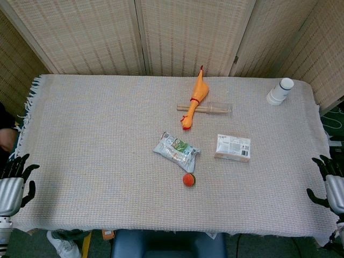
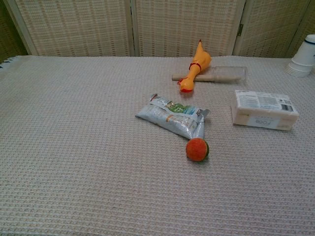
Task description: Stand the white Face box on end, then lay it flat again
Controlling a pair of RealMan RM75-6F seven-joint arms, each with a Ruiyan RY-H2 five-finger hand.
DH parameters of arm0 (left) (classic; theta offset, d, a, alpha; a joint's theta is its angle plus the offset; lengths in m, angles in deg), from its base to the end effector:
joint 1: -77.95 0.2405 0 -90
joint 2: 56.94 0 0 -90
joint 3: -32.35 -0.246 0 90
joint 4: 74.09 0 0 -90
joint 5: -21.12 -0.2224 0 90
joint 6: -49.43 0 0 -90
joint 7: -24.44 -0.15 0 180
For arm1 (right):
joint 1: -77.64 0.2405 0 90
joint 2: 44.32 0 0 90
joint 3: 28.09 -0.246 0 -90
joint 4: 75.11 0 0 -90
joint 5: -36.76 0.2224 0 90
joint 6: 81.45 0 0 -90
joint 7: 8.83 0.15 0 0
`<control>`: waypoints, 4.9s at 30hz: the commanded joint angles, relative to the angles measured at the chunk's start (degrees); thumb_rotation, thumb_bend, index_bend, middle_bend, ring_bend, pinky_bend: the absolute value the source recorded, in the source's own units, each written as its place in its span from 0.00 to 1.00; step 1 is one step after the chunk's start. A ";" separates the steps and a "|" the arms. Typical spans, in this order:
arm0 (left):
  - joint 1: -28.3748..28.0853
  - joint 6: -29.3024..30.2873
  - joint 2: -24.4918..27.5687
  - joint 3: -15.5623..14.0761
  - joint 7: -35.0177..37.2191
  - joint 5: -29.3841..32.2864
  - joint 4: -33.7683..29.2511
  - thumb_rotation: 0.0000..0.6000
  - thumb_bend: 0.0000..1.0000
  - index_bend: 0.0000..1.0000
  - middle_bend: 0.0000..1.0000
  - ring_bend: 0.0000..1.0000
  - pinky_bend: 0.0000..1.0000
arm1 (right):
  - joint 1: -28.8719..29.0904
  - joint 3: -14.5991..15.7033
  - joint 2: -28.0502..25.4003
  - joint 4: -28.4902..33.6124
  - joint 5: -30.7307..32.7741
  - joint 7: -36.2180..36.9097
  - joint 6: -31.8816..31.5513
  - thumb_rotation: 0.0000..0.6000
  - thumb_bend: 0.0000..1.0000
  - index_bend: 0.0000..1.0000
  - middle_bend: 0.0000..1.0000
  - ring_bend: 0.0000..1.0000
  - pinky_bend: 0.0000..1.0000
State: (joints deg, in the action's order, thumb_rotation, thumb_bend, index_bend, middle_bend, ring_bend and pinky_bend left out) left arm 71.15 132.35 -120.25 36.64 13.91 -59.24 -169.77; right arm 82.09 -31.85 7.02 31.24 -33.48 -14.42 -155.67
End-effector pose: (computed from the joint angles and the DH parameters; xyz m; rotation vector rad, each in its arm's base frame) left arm -0.3024 0.2017 0.1455 -1.3819 -0.8338 -0.7739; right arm -0.3184 -0.1783 0.1766 1.2796 -1.1040 0.6251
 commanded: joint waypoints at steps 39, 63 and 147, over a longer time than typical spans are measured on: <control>1.43 1.58 3.94 -0.32 6.78 -1.41 -3.17 1.00 0.62 0.27 0.00 0.00 0.08 | 46.90 -6.74 18.09 -2.21 56.26 -37.68 23.10 1.00 0.30 0.00 0.01 0.00 0.00; 1.67 1.57 4.32 0.23 7.36 -0.11 -3.21 1.00 0.62 0.27 0.00 0.00 0.08 | 53.46 -2.26 24.59 -15.22 64.61 -36.01 26.28 1.00 0.30 0.00 0.01 0.00 0.00; 1.71 1.68 3.55 1.04 6.87 1.26 -2.14 1.00 0.62 0.27 0.00 0.00 0.08 | 28.05 5.65 55.49 -87.95 -22.96 111.31 5.01 1.00 0.30 0.23 0.41 0.32 0.00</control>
State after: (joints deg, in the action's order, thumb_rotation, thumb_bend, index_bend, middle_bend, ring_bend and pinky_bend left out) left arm 72.84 133.99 -116.75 37.73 20.73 -57.89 -171.89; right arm 110.41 -26.31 62.91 -56.90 -56.35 96.61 -149.98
